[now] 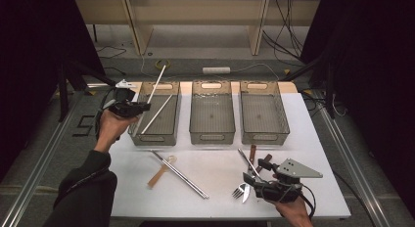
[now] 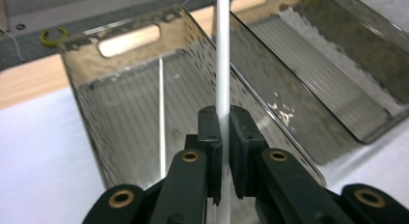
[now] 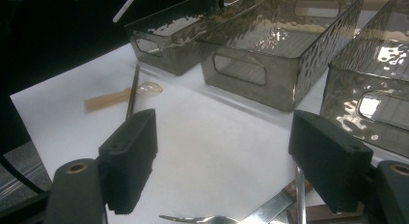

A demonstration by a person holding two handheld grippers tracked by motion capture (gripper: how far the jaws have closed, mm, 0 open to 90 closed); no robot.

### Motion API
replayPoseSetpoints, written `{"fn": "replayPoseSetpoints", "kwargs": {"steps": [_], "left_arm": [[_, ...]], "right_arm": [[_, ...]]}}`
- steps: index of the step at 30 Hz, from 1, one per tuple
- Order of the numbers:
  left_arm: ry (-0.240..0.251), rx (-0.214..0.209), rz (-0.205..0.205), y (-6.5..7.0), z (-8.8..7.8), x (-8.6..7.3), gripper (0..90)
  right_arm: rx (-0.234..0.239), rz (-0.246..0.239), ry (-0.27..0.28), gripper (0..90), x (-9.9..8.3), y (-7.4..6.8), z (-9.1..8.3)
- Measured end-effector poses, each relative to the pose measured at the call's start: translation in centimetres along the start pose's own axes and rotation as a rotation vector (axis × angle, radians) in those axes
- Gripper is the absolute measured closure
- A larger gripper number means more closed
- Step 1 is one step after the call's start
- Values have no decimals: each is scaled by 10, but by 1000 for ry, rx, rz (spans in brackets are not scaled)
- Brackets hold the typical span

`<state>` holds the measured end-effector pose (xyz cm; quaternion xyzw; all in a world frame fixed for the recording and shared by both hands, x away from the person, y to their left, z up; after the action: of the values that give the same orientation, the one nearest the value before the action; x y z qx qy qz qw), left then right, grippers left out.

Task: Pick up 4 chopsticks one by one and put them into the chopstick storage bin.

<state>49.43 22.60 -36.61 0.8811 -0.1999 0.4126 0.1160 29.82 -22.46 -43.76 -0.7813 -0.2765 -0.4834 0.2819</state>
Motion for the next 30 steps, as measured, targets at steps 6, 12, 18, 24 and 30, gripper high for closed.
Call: {"fn": "replayPoseSetpoints", "kwargs": {"steps": [6,12,18,24,30], "left_arm": [[9,30,-35,-12,10,2,839],[28,49,-68,-21,18,0,839],[27,60,-71,-23,29,-7,839],[24,56,-75,-20,38,-16,839],[23,69,-56,-15,44,-17,838]], "right_arm": [[2,2,3,265,0,1,0],[3,4,4,265,0,1,0],[7,3,1,265,0,0,0],[7,3,2,266,0,0,0],[7,-1,-3,266,0,0,0]]}}
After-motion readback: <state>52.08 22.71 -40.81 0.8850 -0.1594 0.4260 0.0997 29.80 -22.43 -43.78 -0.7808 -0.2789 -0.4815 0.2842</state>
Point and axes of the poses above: each handheld gripper's, and its own axes: z roughly forward along the jaws, x roughly out of its top, y roughly to its right, the point moved 1 cm from there along z, roughly forward along the jaws, and after that the axes turned 3 degrees about x, right-handed, at the moved point
